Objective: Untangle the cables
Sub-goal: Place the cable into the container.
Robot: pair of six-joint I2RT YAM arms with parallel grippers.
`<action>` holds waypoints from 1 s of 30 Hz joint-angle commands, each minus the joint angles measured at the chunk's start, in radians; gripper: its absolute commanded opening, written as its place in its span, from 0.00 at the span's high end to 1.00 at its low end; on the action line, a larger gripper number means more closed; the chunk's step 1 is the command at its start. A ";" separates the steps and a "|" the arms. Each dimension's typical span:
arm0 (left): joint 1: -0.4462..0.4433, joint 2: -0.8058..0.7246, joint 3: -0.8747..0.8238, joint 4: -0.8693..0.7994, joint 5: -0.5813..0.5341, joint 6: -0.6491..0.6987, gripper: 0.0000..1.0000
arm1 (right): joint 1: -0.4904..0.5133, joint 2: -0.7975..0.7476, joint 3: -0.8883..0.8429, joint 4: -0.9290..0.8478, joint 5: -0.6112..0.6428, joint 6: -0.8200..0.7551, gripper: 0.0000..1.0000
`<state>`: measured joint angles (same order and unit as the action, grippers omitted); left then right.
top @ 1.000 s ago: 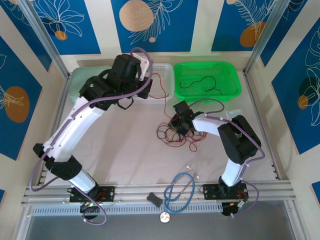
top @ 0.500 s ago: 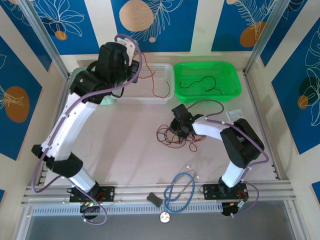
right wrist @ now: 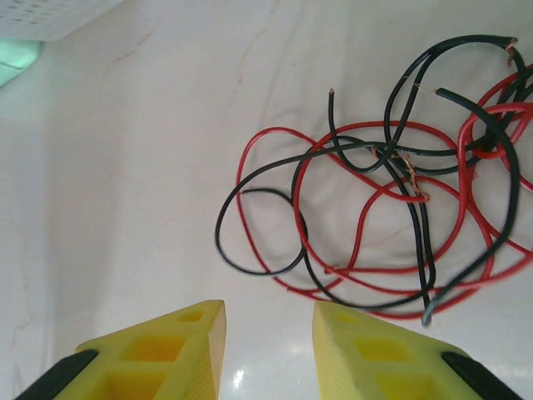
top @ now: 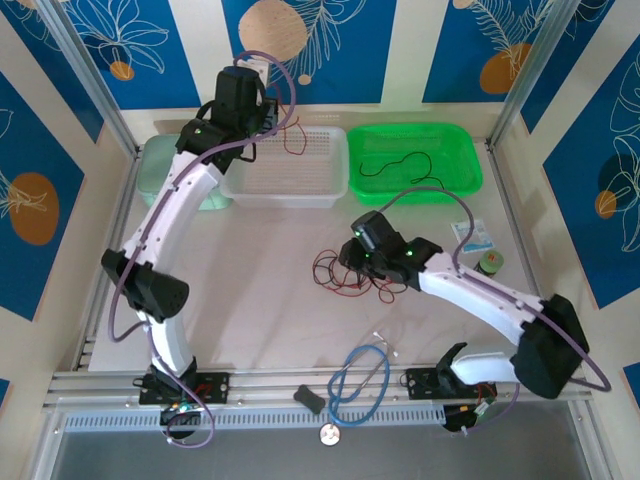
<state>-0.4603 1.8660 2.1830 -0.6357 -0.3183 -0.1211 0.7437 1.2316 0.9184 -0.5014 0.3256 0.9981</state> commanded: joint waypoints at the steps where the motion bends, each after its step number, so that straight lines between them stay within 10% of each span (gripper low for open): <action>1: 0.024 0.060 -0.015 0.124 0.020 0.020 1.00 | 0.016 -0.101 -0.034 -0.097 0.041 -0.007 0.66; 23: 0.054 0.409 -0.118 0.140 0.157 -0.098 1.00 | 0.031 -0.155 -0.081 -0.269 0.144 0.076 0.64; 30: 0.054 0.365 -0.177 0.131 0.171 -0.096 0.45 | 0.015 -0.026 -0.085 -0.193 0.135 0.066 0.65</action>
<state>-0.4168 2.2738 2.0220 -0.5087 -0.1703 -0.2138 0.7673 1.1683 0.8478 -0.7334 0.4461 1.0550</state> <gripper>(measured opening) 0.488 0.350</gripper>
